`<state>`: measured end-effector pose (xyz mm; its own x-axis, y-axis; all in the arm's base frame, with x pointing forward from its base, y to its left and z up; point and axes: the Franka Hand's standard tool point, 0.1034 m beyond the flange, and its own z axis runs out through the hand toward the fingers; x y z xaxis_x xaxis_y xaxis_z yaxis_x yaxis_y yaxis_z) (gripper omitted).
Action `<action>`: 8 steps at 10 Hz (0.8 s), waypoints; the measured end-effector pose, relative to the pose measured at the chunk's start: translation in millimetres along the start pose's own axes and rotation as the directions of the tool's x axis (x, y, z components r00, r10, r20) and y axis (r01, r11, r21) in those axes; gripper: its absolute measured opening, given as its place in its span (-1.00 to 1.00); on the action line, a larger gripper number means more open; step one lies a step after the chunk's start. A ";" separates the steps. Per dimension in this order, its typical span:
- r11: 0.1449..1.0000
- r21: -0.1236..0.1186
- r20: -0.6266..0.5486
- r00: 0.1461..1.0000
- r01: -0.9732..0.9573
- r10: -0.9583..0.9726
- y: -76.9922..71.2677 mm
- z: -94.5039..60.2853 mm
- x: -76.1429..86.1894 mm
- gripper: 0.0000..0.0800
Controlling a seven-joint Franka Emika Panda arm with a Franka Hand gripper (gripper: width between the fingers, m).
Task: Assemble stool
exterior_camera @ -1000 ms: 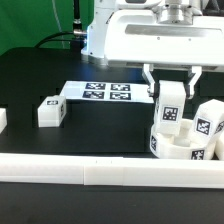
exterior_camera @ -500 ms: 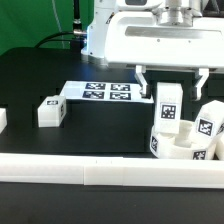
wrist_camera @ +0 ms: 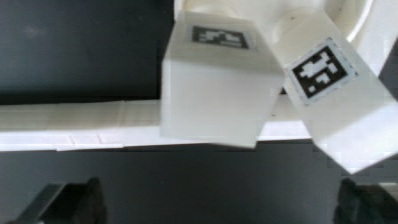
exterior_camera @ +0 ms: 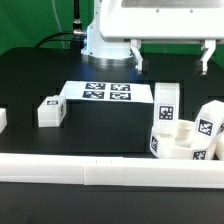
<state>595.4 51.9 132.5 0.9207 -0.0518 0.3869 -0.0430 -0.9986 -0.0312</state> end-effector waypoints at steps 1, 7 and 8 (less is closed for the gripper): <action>1.000 -0.001 -0.018 1.000 0.001 -0.001 -0.2 -0.8 4.2 0.62; 0.995 0.000 0.094 0.991 -0.096 0.095 0.8 7.7 -13.0 0.62; 0.996 0.001 0.181 0.980 -0.084 0.082 4.6 10.2 -14.4 0.62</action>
Offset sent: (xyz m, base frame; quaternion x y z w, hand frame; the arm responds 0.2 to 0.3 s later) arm 0.0000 0.0000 0.0000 0.0000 -0.0650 0.0000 0.9979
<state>585.9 48.2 117.3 0.9691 -0.1304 0.2094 -0.1194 -0.9907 -0.0646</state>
